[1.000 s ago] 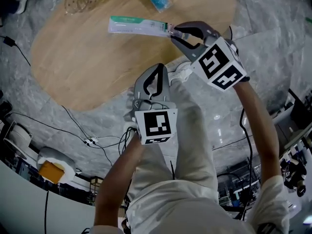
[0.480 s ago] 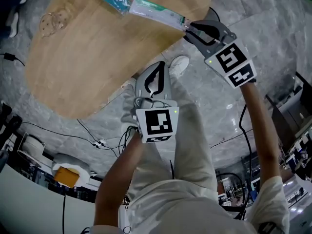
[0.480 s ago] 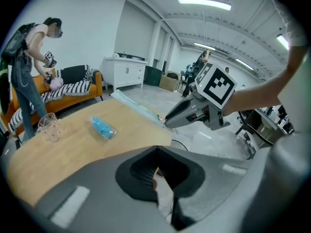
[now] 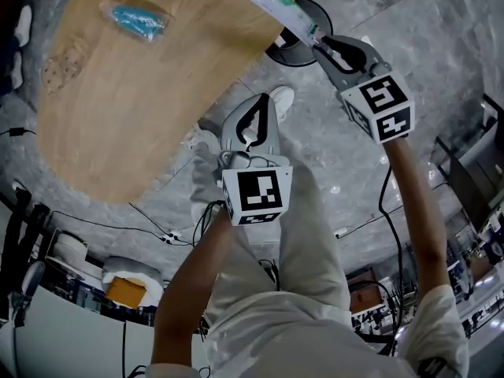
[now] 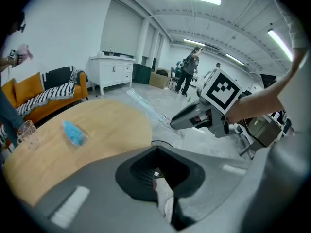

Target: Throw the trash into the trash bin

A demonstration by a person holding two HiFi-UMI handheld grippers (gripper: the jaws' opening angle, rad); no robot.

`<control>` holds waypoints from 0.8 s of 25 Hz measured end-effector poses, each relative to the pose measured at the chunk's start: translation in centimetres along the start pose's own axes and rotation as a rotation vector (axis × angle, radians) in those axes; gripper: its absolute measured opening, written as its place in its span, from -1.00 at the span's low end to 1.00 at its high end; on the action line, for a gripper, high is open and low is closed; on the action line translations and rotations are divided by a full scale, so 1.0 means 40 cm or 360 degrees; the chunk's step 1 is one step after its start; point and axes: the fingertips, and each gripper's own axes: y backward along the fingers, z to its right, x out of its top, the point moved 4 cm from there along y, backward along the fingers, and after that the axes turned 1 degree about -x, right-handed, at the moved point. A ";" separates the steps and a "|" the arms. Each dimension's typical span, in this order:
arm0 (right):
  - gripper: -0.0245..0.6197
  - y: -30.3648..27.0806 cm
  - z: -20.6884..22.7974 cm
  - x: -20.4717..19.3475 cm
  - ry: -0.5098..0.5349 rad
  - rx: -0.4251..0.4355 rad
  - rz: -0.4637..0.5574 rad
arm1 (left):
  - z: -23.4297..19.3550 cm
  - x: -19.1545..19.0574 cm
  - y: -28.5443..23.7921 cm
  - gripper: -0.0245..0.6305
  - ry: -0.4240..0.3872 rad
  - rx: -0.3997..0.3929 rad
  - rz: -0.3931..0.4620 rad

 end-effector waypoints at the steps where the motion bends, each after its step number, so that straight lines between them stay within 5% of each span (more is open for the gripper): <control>1: -0.57 0.004 0.017 -0.022 -0.0069 -0.0030 0.0003 | 0.012 0.002 -0.010 -0.93 -0.0013 -0.0011 -0.0004; 14: -0.57 -0.046 0.137 -0.291 -0.0489 -0.0155 -0.0170 | 0.122 -0.039 -0.140 -0.93 -0.0107 -0.0120 -0.0090; 20: -0.57 -0.143 0.094 -0.386 -0.0739 -0.0112 -0.0302 | 0.122 -0.091 -0.167 -0.93 -0.0123 -0.0165 -0.0131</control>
